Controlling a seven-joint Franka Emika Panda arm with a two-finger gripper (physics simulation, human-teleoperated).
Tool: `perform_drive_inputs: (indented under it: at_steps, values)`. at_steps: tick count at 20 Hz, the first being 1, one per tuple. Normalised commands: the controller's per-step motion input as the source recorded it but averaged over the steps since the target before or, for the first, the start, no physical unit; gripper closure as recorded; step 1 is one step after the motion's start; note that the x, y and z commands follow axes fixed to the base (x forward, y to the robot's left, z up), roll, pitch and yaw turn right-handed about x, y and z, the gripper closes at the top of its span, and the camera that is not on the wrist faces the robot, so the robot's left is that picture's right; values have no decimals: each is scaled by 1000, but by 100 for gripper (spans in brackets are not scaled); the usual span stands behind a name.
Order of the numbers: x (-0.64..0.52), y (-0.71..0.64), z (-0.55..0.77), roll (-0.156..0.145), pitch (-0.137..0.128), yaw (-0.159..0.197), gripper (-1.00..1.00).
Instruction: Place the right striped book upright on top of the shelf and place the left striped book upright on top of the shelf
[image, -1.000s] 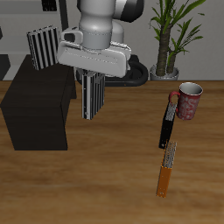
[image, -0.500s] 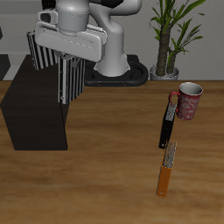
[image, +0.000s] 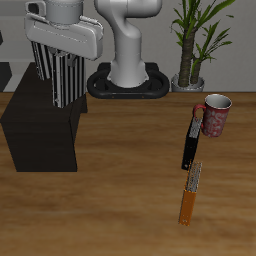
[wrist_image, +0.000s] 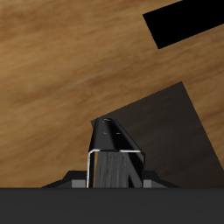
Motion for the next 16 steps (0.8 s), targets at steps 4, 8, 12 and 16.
perform_drive_inputs:
  at_steps: [4, 8, 12, 16]
  values:
    - [-49, -436, 48, 16, 64, -117, 100]
    - [-53, -178, -52, -1, 22, -42, 100]
    - [22, -149, -74, 13, 35, -4, 100]
    - [38, -58, -83, 70, 34, -22, 100]
